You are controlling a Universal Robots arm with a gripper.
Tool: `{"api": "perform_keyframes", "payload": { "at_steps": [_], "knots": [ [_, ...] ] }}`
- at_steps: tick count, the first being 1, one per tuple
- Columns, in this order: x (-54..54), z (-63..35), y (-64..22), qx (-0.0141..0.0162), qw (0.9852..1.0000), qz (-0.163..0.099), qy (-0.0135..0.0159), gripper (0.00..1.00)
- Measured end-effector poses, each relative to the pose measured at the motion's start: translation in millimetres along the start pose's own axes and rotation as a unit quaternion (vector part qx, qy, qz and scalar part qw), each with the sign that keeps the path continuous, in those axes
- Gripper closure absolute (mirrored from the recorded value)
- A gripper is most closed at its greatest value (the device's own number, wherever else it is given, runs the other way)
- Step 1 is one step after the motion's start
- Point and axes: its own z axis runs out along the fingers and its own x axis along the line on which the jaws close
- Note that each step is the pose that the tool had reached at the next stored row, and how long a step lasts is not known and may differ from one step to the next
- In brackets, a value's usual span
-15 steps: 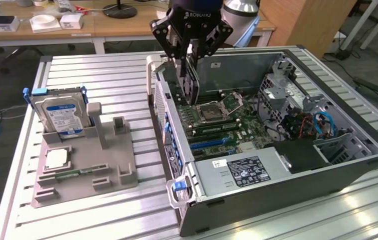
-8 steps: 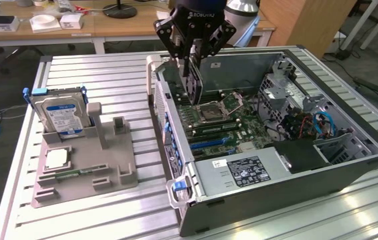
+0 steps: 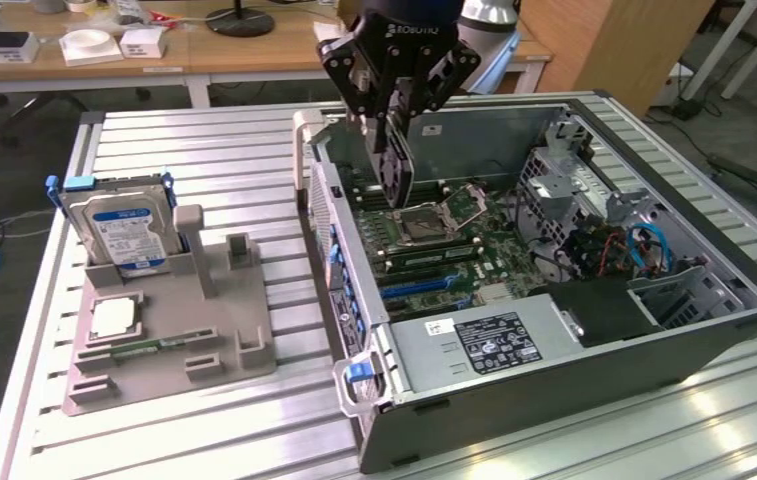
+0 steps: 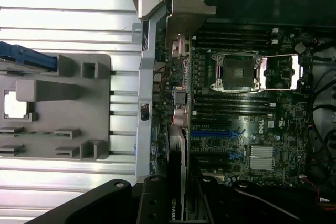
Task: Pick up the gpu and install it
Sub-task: 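Pick up the gpu and move the gpu toward the slot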
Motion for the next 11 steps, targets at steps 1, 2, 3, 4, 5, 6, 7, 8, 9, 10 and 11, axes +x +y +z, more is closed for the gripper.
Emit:
{"api": "perform_keyframes", "payload": {
  "at_steps": [1, 2, 3, 4, 5, 6, 7, 8, 9, 10, 11],
  "knots": [
    [-1.0, 0.0, 0.0, 0.0, 1.0, 0.0, 0.0, 0.74],
    [-1.8, 0.0, 0.0, 0.0, 1.0, 0.0, 0.0, 0.74],
    [-2.7, 0.0, 0.0, 0.0, 1.0, 0.0, 0.0, 0.74],
    [-3.6, 0.0, 0.0, 0.0, 1.0, 0.0, 0.0, 0.74],
    [-4.5, 0.0, 0.0, 0.0, 1.0, 0.0, 0.0, 0.74],
    [-5.4, 0.0, -0.1, 0.0, 1.0, 0.0, 0.0, 0.74],
    [-6.3, -0.1, -0.1, 0.0, 1.0, 0.0, 0.0, 0.74],
    [-7.2, -0.1, -0.1, 0.0, 1.0, -0.001, 0.0, 0.74],
    [-8.1, -0.1, -0.1, 0.0, 1.0, -0.001, 0.0, 0.74],
    [-9.0, -0.1, -0.1, 0.0, 1.0, -0.001, 0.0, 0.74],
    [-10.0, -0.1, -0.1, 0.0, 1.0, -0.001, 0.0, 0.74]
  ]
}}
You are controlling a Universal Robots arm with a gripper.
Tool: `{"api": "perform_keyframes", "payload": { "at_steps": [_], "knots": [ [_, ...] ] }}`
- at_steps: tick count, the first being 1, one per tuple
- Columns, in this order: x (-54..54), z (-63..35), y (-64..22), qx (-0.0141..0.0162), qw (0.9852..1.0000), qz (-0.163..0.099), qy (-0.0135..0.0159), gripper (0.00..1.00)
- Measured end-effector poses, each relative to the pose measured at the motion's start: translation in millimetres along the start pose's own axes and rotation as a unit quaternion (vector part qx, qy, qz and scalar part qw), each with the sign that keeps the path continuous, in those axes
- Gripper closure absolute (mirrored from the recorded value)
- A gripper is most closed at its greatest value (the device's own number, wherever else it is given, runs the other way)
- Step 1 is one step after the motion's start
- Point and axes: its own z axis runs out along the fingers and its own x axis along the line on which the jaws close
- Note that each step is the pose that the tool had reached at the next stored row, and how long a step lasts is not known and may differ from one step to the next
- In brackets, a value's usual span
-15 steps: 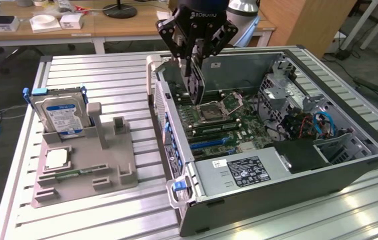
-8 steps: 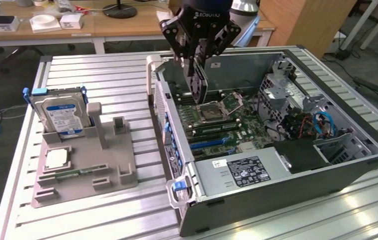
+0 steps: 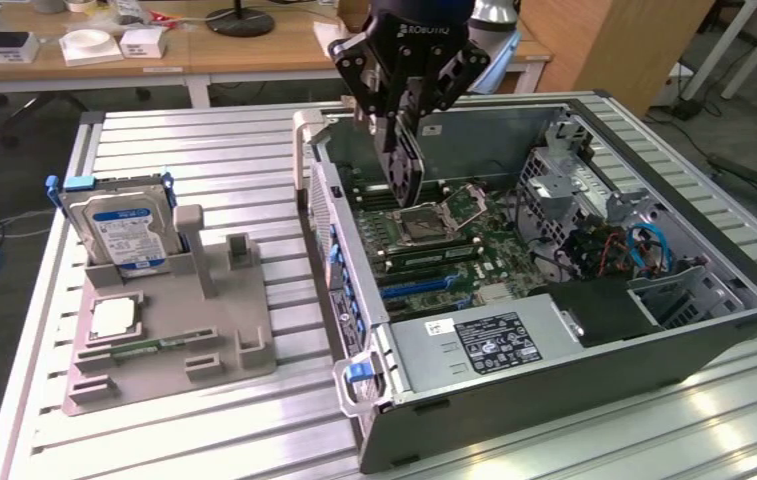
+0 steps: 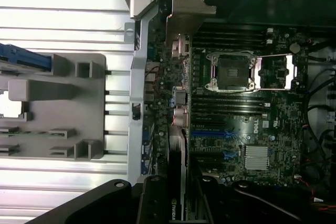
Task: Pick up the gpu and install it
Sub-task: 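Pick up the gpu and move the gpu toward the slot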
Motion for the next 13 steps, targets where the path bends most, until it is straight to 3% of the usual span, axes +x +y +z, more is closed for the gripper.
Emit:
{"api": "perform_keyframes", "payload": {
  "at_steps": [13],
  "knots": [
    [-13.7, -0.2, -0.2, 0.0, 1.0, -0.001, 0.0, 0.74]
  ]
}}
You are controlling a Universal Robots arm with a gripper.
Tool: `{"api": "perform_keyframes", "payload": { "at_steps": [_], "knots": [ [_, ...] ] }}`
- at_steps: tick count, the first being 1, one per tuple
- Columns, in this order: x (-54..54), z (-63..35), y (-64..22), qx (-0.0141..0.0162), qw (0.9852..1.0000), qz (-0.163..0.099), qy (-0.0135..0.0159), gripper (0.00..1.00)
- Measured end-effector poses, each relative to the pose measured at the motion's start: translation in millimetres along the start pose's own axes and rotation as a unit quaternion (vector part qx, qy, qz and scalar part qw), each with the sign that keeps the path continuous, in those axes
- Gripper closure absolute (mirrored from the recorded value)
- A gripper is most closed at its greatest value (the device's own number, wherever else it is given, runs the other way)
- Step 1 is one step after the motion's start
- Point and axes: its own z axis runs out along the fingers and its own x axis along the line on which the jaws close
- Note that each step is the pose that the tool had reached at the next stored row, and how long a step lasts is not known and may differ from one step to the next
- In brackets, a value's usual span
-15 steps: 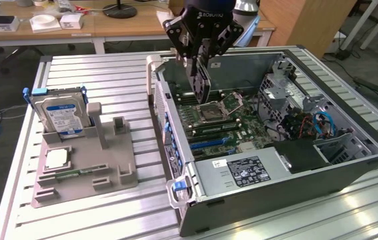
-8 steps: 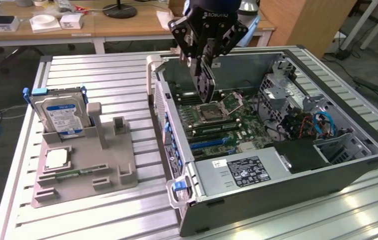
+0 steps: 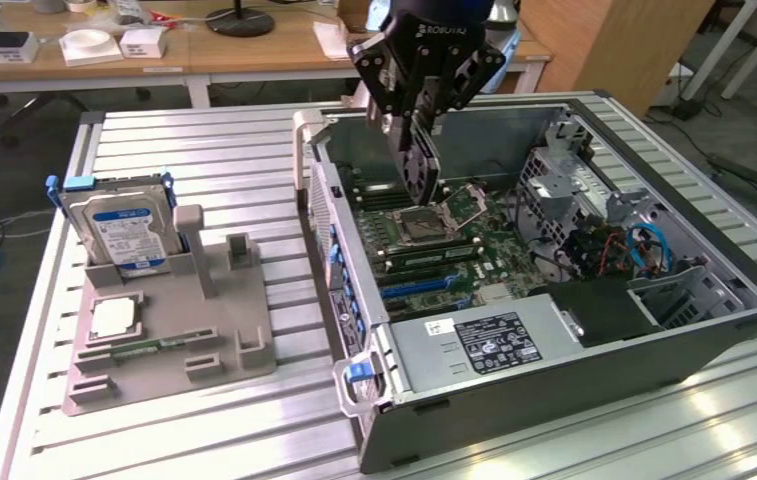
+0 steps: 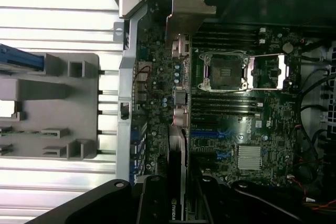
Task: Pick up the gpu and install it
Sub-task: 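Pick up the gpu and move the gpu toward the slot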
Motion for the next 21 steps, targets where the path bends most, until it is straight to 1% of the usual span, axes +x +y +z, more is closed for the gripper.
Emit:
{"api": "perform_keyframes", "payload": {
  "at_steps": [21],
  "knots": [
    [-20.8, -0.2, -0.4, 0.0, 1.0, -0.001, 0.0001, 0.74]
  ]
}}
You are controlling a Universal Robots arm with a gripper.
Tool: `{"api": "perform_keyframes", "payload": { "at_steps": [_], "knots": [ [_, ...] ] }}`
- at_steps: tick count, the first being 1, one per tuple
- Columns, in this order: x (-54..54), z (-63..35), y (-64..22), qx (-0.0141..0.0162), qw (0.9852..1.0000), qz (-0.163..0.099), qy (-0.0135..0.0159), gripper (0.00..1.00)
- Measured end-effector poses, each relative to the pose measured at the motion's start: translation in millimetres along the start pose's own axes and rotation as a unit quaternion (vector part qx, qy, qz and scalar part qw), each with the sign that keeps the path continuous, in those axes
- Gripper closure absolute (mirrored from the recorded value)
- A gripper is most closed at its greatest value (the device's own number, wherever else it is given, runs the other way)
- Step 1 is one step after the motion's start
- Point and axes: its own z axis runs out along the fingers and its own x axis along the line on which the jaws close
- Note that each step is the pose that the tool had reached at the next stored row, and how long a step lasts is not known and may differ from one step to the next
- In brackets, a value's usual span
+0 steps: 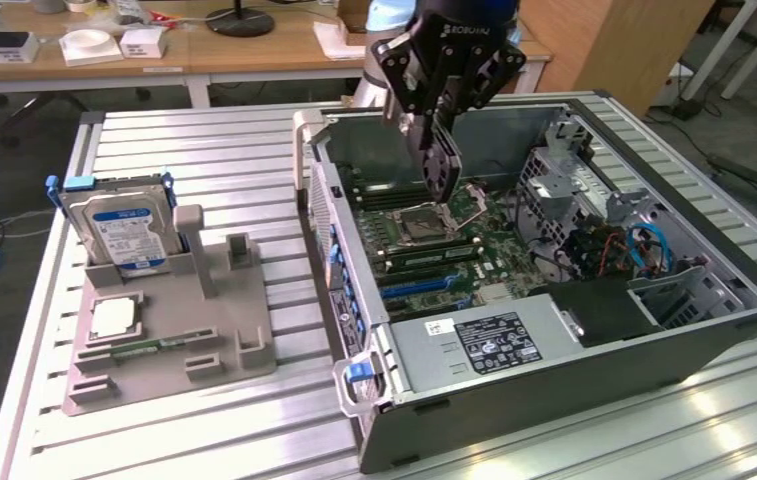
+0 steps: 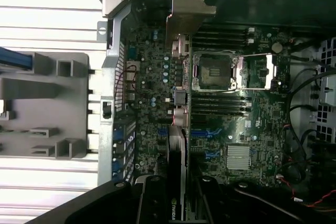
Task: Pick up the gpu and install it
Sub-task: 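Pick up the gpu and move the gpu toward the slot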
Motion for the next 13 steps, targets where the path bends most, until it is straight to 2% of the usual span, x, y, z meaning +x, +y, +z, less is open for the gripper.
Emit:
{"api": "perform_keyframes", "payload": {
  "at_steps": [13],
  "knots": [
    [-9.6, -0.1, -0.2, 0.0, 1.0, -0.001, 0.0001, 0.74]
  ]
}}
